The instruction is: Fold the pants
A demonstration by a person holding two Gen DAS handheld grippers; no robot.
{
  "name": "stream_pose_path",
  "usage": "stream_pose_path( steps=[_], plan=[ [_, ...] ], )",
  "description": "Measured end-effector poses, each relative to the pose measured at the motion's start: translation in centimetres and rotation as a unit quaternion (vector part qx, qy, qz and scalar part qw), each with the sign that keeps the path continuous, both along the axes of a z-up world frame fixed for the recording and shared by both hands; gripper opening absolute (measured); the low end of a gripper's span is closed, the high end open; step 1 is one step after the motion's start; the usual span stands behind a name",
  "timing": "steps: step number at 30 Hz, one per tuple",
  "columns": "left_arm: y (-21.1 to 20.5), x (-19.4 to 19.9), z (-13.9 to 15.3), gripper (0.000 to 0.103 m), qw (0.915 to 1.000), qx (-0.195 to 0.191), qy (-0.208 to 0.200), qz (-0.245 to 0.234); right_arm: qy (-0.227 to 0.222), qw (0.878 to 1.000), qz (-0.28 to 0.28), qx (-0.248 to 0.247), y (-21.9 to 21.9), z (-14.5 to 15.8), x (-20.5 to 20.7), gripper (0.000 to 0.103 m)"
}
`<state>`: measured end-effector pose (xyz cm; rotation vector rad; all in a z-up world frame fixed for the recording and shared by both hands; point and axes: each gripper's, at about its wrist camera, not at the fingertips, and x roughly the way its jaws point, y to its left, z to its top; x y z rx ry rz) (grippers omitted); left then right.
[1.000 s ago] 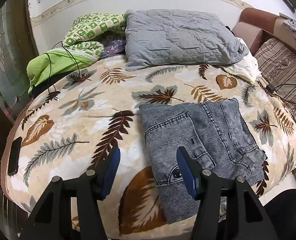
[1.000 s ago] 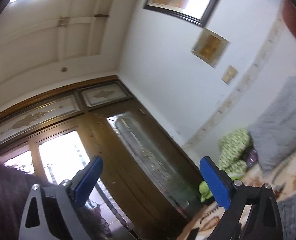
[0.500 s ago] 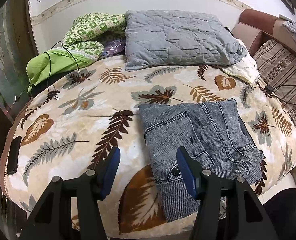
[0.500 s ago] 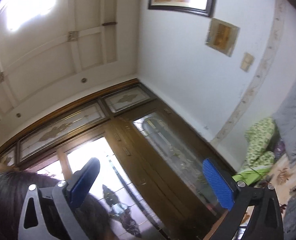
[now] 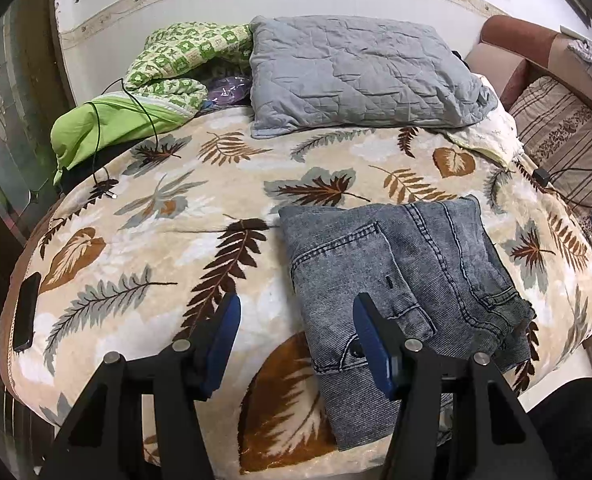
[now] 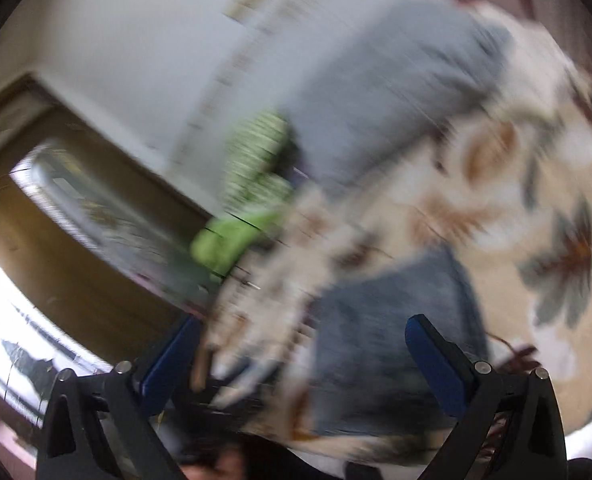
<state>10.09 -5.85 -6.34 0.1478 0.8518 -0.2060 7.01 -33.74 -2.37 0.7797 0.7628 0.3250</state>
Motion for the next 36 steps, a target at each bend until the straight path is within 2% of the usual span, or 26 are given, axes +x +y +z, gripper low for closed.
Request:
stream_pose_path(
  steps=[4,8,10,12,16,23,28,32,36],
  plan=[
    [-0.1,0.7,-0.7,0.059,1.0,0.007,0.003,-0.002,0.065,0.998,-0.009,-0.005,-2.7,-6.1,2.9,0.103],
    [0.2,1.6,-1.6,0.06,0.9998,0.013,0.011,0.006,0.068,0.998,-0.013,0.005,-4.3,-10.2,4.2,0.103],
    [0.5,2.1,-2.1,0.07,0.9997,0.014,0.018,0.005,0.075,0.997,-0.019,0.016,-5.0,-12.2,4.5,0.103],
    [1.0,2.6,-2.7,0.078,0.9997,0.011,0.023,0.005,0.098,0.995,-0.021,0.003,-5.1,-12.9,4.7,0.103],
    [2.5,4.2,-4.0,0.079,0.9988,-0.021,0.043,0.006,0.097,0.995,-0.015,-0.011,-5.3,-12.9,4.9,0.103],
    [4.9,5.0,-6.3,0.079,0.9956,-0.045,0.079,0.023,0.1,0.995,-0.015,-0.018,-4.6,-12.5,4.5,0.103],
    [4.0,4.8,-6.8,0.079,0.9943,-0.058,0.089,-0.008,0.117,0.993,-0.007,-0.031,-3.2,-13.2,5.3,0.103],
    [4.6,5.6,-7.2,0.079,0.989,-0.105,0.104,-0.009,0.128,0.991,-0.011,-0.027,-3.1,-14.3,6.1,0.103],
    [5.3,6.0,-7.1,0.079,0.984,-0.147,0.1,-0.012,0.121,0.992,-0.003,-0.021,-3.3,-14.5,6.0,0.103]
  ],
)
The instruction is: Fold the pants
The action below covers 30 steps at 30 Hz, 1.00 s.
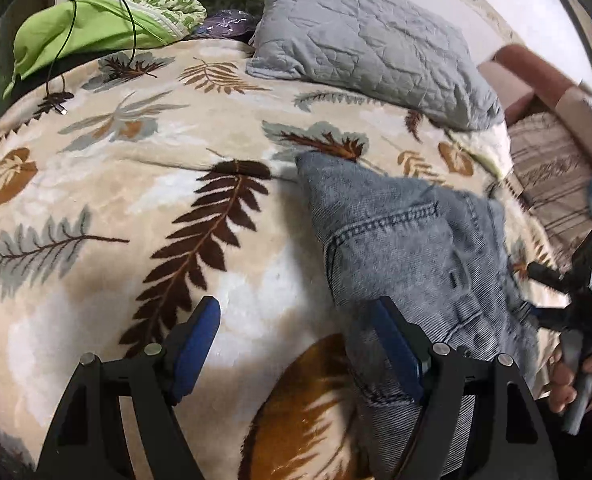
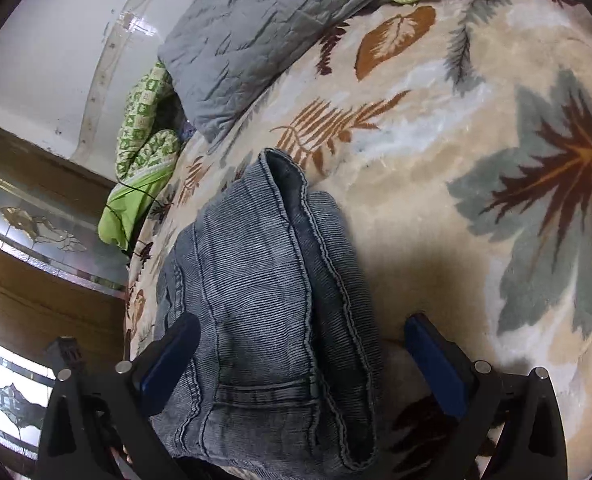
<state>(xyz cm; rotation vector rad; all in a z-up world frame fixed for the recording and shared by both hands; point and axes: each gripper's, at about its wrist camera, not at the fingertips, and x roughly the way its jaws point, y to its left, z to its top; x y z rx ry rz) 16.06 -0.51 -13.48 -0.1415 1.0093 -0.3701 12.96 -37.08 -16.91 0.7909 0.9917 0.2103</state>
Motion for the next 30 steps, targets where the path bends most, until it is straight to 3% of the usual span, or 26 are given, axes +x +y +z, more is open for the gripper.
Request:
stream_pose_path(
  steps=[2,5,7,10,12,14,16,19,22,25,28,30],
  plan=[
    [0.1,0.0,0.2,0.079,0.9995,-0.031,0.001,-0.01,-0.002,1.0,0.001,0.013,-0.3,-0.2,-0.1,0.103],
    [-1.0,-0.6,0.5,0.079,0.9981,-0.044,-0.003,-0.042,-0.003,1.0,0.01,0.029,-0.3,-0.3,-0.2,0.101],
    [-1.9,-1.3,0.9,0.079,0.9969,-0.042,-0.018,-0.065,-0.019,1.0,-0.011,0.001,-0.4,0.6,-0.7,0.095],
    [-3.7,-2.3,1.5,0.079,0.9937,-0.014,-0.052,-0.098,-0.098,0.993,-0.016,-0.064,0.2,3.8,-1.8,0.095],
    [-5.0,-2.4,0.5,0.079,0.9924,0.006,-0.039,-0.117,-0.154,0.985,0.0,-0.075,1.4,5.6,-2.1,0.095],
    [-6.6,-2.6,-0.9,0.08,0.9897,0.029,-0.019,-0.139,-0.171,0.981,0.018,-0.084,2.8,6.2,-1.5,0.091],
    [-7.1,-3.2,-1.0,0.08,0.9884,0.045,-0.035,-0.141,-0.166,0.98,0.049,-0.094,4.9,6.2,0.0,0.081],
    [-6.6,-2.9,-1.1,0.08,0.9895,0.029,-0.021,-0.14,-0.15,0.981,0.069,-0.099,7.3,5.8,2.2,0.068],
    [-6.2,-2.9,-1.4,0.081,0.9898,0.015,-0.009,-0.141,-0.151,0.981,0.073,-0.098,8.7,6.0,3.6,0.062],
    [-6.2,-3.5,-1.1,0.081,0.988,0.027,-0.024,-0.15,-0.142,0.983,0.065,-0.099,9.2,5.5,5.0,0.062],
    [-6.5,-3.9,-0.9,0.081,0.9859,0.037,-0.036,-0.159,-0.084,0.99,0.064,-0.093,8.8,3.1,6.9,0.062],
    [-6.4,-3.7,-1.0,0.081,0.986,0.031,-0.032,-0.161,-0.054,0.995,0.054,-0.067,7.7,1.5,7.5,0.055]
  ],
)
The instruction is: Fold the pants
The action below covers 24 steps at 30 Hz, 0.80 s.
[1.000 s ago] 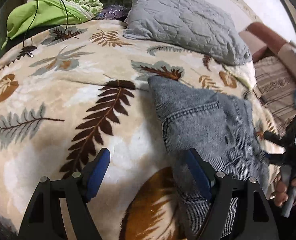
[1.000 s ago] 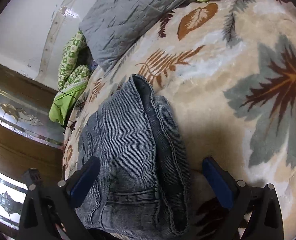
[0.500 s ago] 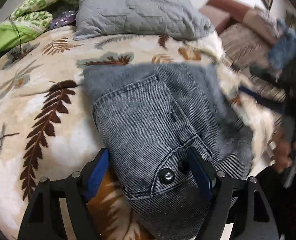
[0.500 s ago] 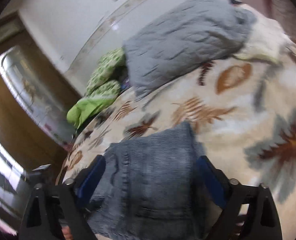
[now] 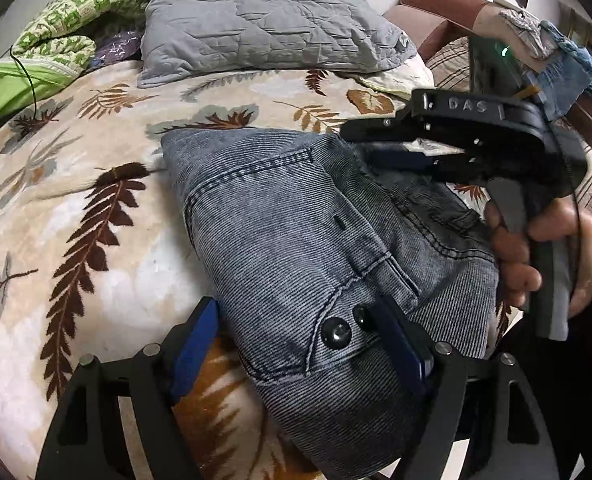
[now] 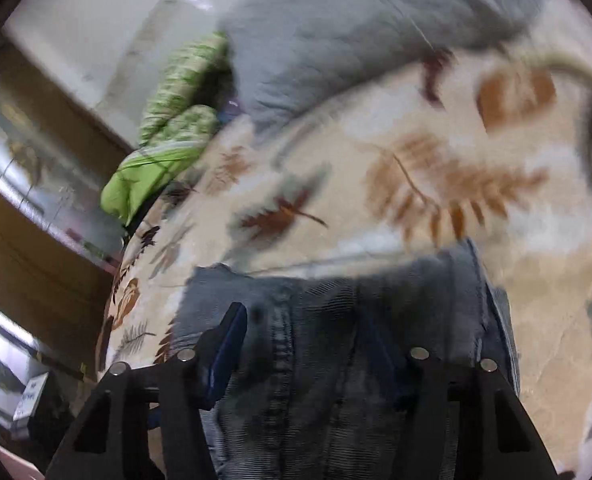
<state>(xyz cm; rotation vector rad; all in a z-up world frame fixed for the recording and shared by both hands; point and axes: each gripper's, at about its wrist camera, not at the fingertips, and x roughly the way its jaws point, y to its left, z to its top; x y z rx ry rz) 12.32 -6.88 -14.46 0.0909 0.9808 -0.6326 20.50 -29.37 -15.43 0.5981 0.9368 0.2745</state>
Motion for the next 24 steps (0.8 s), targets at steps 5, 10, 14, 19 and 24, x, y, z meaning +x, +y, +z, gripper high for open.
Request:
stream_pose_path(
  steps=[5,10,14,19,24],
  plan=[
    [0.8,0.2,0.9,0.081,0.9999,-0.01,-0.008,0.001,0.025,0.999,0.007,0.025,-1.6,-0.6,-1.9,0.054],
    [1.4,-0.2,2.3,0.081,0.9985,-0.017,-0.05,0.015,0.016,0.998,0.052,-0.001,-1.5,0.1,-5.7,0.054],
    [2.5,0.4,2.8,0.081,0.997,-0.066,-0.035,0.02,-0.005,0.995,0.093,-0.046,-0.4,0.7,-8.8,0.054],
    [0.7,0.5,0.6,0.081,0.9994,0.011,-0.025,0.02,-0.043,0.981,0.111,-0.155,1.8,0.3,-12.4,0.054],
    [0.8,0.6,0.1,0.081,0.9992,0.022,-0.021,0.024,-0.055,0.973,0.104,-0.197,2.4,0.2,-14.4,0.054]
  ],
)
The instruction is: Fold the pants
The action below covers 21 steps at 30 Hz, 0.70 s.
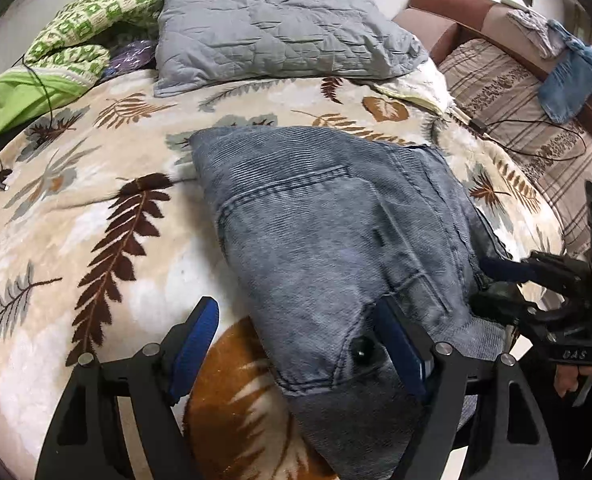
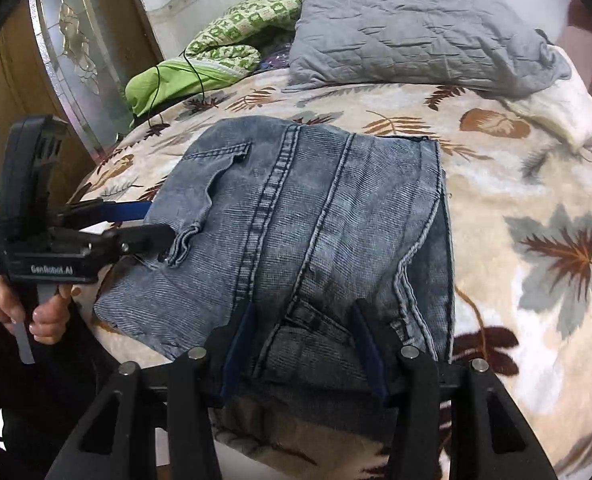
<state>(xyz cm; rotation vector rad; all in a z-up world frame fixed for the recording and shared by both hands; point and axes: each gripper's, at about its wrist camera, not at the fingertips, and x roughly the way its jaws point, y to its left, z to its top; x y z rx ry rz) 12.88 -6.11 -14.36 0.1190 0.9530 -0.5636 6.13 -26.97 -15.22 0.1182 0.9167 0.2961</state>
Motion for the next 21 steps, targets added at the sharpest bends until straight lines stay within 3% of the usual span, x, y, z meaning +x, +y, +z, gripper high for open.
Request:
stream_pose_path(
  steps=[3,5,8,12,16,19,21],
  plan=[
    [0.9,0.6,0.1,0.081,0.9994,-0.026,0.02,0.009,0.017,1.0,0.002,0.024,-0.8,0.6,0.4,0.054],
    [1.8,0.7,0.7,0.081,0.9988,-0.042,0.014,0.021,0.034,0.995,-0.015,0.091,-2.8,1.4,0.8,0.055],
    [2.9,1.4,0.9,0.081,0.9973,-0.056,0.016,0.043,0.018,0.981,-0.075,0.175,-7.5,2.5,1.2,0.067],
    [4.4,3.4,0.0,0.081,0.9903,-0.102,0.065,0.068,0.043,0.967,-0.115,0.225,-12.1,1.7,2.6,0.069],
    [4.2,4.8,-1.1,0.081,0.985,-0.115,0.109,0.068,0.096,0.946,-0.118,0.286,-14.2,-0.6,4.9,0.069],
    [3.7,5.0,-2.0,0.081,0.9777,-0.139,0.15,0.045,0.131,0.945,-0.102,0.283,-13.6,-1.9,6.5,0.069],
    [3.3,5.0,-2.1,0.081,0.9776,-0.138,0.154,0.04,0.154,0.94,-0.089,0.292,-13.1,-2.9,7.4,0.069]
  ],
)
